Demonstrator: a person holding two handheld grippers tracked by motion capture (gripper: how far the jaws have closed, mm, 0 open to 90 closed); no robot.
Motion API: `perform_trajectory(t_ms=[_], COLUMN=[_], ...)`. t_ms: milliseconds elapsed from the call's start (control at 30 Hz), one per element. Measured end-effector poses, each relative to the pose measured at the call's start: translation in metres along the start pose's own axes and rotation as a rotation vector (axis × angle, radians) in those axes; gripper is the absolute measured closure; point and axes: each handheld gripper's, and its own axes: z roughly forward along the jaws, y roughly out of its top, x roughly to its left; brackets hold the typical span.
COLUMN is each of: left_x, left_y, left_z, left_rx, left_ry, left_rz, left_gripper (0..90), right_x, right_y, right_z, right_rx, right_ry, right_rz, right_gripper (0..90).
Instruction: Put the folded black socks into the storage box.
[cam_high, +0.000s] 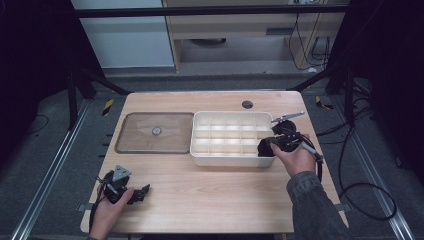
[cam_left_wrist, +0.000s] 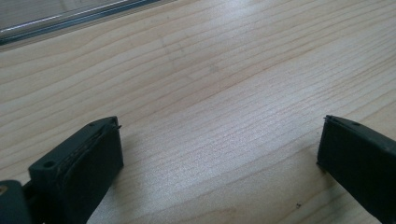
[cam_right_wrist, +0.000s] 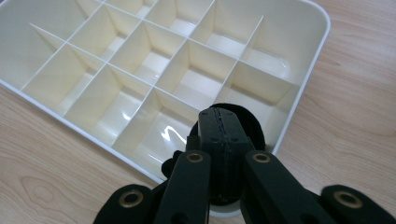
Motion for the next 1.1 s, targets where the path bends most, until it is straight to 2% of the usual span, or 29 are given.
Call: perform_trajectory(t_ms=[367,600,933,1100], left_x=[0.000,0.000,0.000,0.000], left_y=[0.000,0.000,0.000,0.000], left_z=[0.000,0.000,0.000,0.000], left_rx=[0.000,0.000,-0.002,0.000], left_ry=[0.000,0.000,0.000,0.000], left_rz=[0.000,0.000,-0.001,0.001], left_gripper=[0.0,0.0,0.0,0.0], right_x=[0.004,0.009,0.016,0.018], right_y=[0.005,0.006,0.006,0.006], right_z=[-0.011,-0.015,-0.024,-0.031], right_rx=[-0.054,-0.078,-0.112,-0.130], right_ry=[0.019,0.036,0.039,0.045], right_rz=[0.009,0.014,0.025,0.048], right_gripper=[90.0,82.7,58.6,47.8])
